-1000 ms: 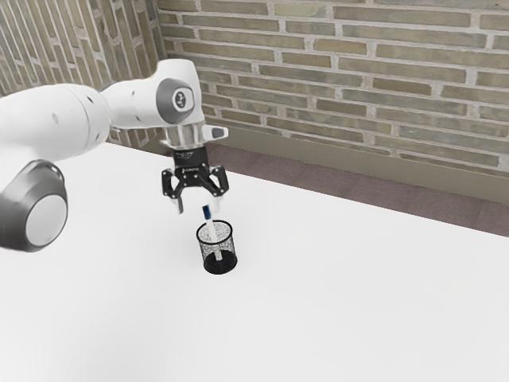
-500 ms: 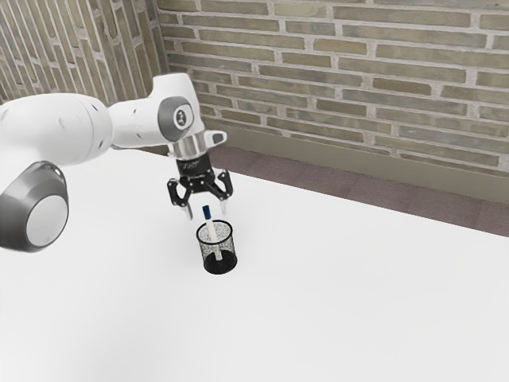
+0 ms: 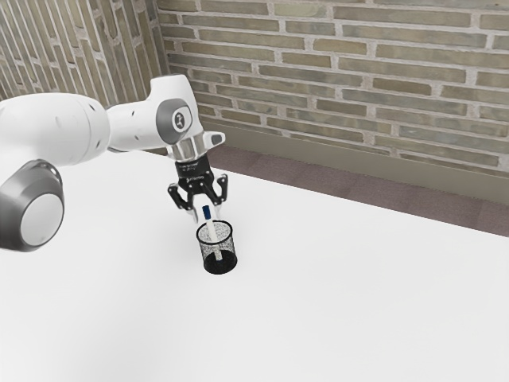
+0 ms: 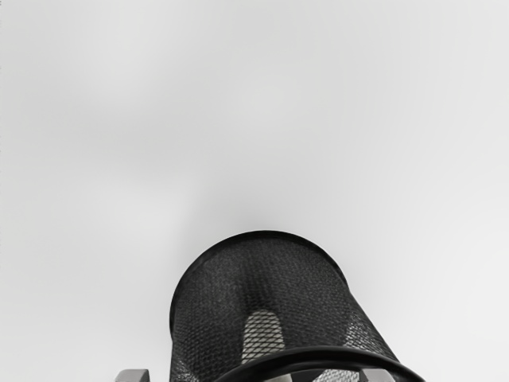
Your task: Take the marker out of the pen holder and place it to the left of the pen holder.
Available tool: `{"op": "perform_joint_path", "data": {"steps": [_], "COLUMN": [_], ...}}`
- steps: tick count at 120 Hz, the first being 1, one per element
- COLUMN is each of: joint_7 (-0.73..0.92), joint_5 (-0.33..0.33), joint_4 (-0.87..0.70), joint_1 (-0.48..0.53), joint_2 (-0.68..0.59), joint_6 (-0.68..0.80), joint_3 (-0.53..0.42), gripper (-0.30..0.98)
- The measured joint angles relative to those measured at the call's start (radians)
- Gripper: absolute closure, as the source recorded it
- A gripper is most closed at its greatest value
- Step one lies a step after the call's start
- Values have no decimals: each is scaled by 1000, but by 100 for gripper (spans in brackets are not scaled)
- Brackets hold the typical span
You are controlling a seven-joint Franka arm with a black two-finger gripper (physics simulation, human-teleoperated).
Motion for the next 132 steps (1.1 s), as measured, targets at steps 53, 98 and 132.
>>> {"op": "perform_joint_path", "data": {"steps": [53,98,132], "joint_7": [-12,-19,-1], "joint_5": [-1,59,384], "joint_4": [3,12,20], "joint_1": [1,12,1], "joint_2": [-5,-166,-178], "joint_6": [1,-67,-242], "joint_3": [0,16,-1], "gripper": [69,77,79]}}
